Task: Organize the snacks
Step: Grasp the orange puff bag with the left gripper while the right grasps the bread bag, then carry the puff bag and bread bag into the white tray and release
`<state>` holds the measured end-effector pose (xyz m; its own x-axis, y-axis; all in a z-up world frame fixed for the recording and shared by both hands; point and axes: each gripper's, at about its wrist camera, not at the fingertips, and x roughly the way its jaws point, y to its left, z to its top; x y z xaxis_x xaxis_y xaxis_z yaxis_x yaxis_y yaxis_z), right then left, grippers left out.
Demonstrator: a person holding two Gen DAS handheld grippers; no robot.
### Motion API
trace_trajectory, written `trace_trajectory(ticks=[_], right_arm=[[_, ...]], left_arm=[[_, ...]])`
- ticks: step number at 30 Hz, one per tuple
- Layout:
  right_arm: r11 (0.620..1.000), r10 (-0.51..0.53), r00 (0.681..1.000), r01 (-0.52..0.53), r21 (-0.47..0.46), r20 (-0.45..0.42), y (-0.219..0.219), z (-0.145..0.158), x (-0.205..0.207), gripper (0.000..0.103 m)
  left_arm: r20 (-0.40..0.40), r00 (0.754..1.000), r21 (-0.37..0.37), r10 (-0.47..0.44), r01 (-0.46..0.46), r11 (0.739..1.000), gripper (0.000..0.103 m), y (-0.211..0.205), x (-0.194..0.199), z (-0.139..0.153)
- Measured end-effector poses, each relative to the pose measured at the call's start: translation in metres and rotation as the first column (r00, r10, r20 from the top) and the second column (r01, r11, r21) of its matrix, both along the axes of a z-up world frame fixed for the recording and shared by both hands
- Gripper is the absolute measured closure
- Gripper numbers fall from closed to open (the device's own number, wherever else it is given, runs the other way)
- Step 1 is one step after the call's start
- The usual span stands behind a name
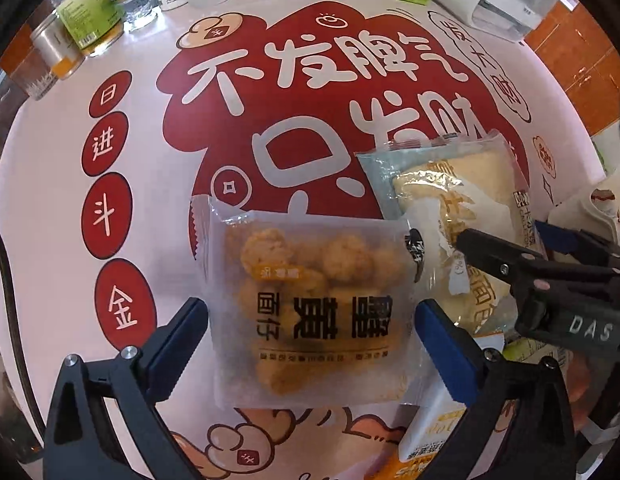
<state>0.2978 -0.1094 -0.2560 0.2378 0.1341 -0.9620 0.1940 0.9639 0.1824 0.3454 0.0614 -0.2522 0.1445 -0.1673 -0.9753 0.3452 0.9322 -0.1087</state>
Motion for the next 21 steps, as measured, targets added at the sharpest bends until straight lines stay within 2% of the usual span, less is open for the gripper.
trace_trajectory(ticks=[2,5,6,7,8,9,11,12,14,17,21], right_arm=[[0.999,-0.024,1.000,0.024,0.022,-0.002,-0.004,-0.005,0.002,0.004],[1.000,0.015,1.000,-0.015,-0.007,0.010,0.002,-0.005,0.005,0.004],[1.000,0.027,1.000,-0.027,-0.006,0.011,0.004,-0.005,0.005,0.005],[0.999,0.036,0.999,-0.036,-0.002,0.014,0.005,-0.004,0.006,0.013],[0.998,0.054,0.998,-0.054,0.011,0.027,0.007,-0.002,0.006,0.030],[0.997,0.079,0.996,-0.080,0.025,0.039,0.011,0.000,0.006,0.035],[0.995,0.104,0.994,-0.104,-0.008,0.046,0.019,0.005,0.005,0.042],[0.994,0.106,0.993,-0.104,-0.024,0.053,0.022,0.007,0.005,0.045],[0.994,0.103,0.991,-0.100,-0.040,0.080,0.024,0.013,0.003,0.061],[0.996,0.088,0.990,-0.087,-0.019,0.106,0.021,0.024,0.000,0.075],[0.993,0.116,0.983,-0.114,-0.025,0.145,0.028,0.040,-0.006,0.081]], left_arm=[[-0.013,1.000,-0.014,0.012,-0.012,1.000,0.000,0.003,0.001,-0.003],[-0.075,0.994,-0.080,0.079,-0.085,0.993,0.000,0.018,0.008,-0.012],[-0.064,0.995,-0.074,0.079,-0.084,0.994,0.000,0.020,0.008,-0.010],[-0.060,0.995,-0.062,0.078,-0.082,0.995,0.000,0.020,0.008,-0.011],[-0.055,0.995,-0.055,0.078,-0.081,0.995,0.000,0.019,0.007,-0.010],[-0.052,0.995,-0.049,0.080,-0.082,0.995,0.000,0.018,0.006,-0.011],[-0.050,0.995,-0.034,0.088,-0.089,0.995,0.000,0.015,0.005,-0.009],[-0.049,0.995,-0.033,0.091,-0.093,0.995,0.005,0.016,0.004,-0.011],[-0.014,0.994,-0.041,0.104,-0.105,0.994,0.021,0.016,0.000,-0.002],[0.015,0.993,-0.026,0.116,-0.116,0.993,0.030,0.016,-0.008,0.006],[0.071,0.990,0.021,0.122,-0.124,0.992,0.033,0.019,-0.022,0.022]])
